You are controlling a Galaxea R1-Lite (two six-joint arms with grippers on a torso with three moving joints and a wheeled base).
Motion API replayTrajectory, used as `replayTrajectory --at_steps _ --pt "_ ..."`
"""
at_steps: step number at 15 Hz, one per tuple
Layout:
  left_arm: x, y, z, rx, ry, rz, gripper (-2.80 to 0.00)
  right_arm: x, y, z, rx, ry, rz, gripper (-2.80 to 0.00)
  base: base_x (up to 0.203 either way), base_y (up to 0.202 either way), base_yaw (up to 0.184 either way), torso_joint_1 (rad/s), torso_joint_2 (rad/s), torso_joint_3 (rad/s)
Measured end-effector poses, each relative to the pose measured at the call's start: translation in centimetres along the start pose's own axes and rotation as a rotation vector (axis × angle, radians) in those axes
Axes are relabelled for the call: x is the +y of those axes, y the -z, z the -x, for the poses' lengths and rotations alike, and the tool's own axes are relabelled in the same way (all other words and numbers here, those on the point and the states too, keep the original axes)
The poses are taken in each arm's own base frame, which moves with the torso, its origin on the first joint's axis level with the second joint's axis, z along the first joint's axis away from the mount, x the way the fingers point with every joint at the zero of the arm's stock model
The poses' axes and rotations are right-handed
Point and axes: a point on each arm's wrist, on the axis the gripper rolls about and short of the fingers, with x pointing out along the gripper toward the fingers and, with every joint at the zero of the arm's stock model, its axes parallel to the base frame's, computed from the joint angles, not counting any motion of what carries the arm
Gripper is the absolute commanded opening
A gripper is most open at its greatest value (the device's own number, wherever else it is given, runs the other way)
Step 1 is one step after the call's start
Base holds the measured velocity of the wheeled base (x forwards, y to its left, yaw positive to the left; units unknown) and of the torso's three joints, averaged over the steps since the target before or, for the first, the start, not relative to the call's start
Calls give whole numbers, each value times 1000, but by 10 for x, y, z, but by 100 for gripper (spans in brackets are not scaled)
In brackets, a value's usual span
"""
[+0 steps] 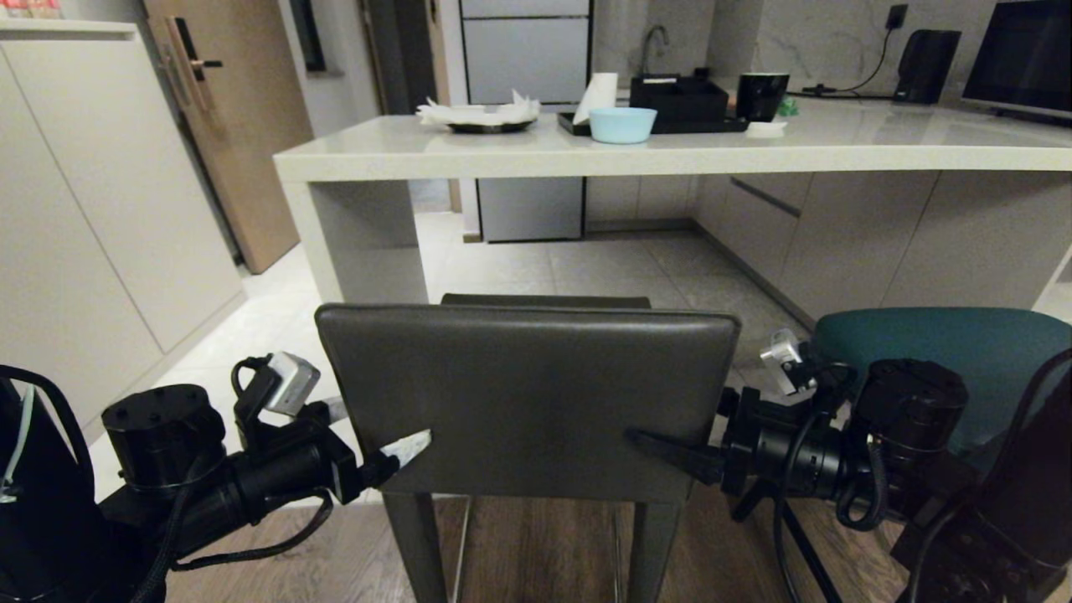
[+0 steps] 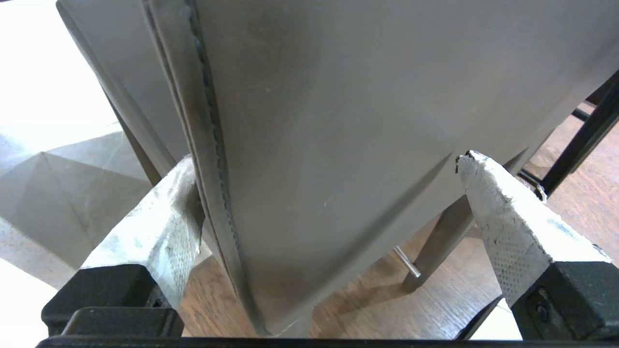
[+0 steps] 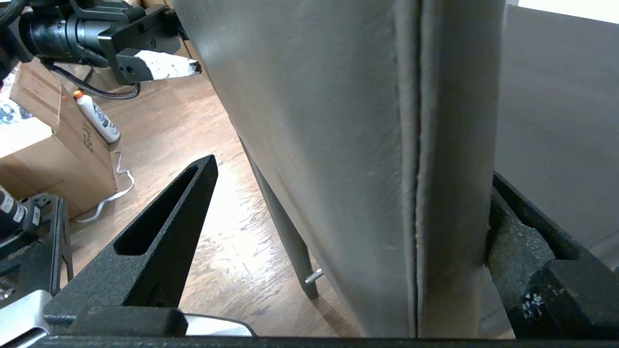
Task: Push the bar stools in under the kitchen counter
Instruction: Pull the gray chair out from under the dining table
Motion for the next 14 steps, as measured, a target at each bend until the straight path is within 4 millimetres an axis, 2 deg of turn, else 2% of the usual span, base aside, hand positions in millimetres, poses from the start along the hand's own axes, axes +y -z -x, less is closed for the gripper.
replayTrajectory --at_steps 6,12,14 --pt "-7 -4 3 -7 19 -1 0 -4 2 6 6 27 -9 0 0 0 0 0 0 0" --pt "-30 -10 -1 -22 112 -21 0 -20 4 14 6 83 -20 0 0 0 0 0 0 0" --pt "-31 -10 -1 -23 116 -23 0 -21 5 14 8 86 -20 0 0 0 0 0 0 0"
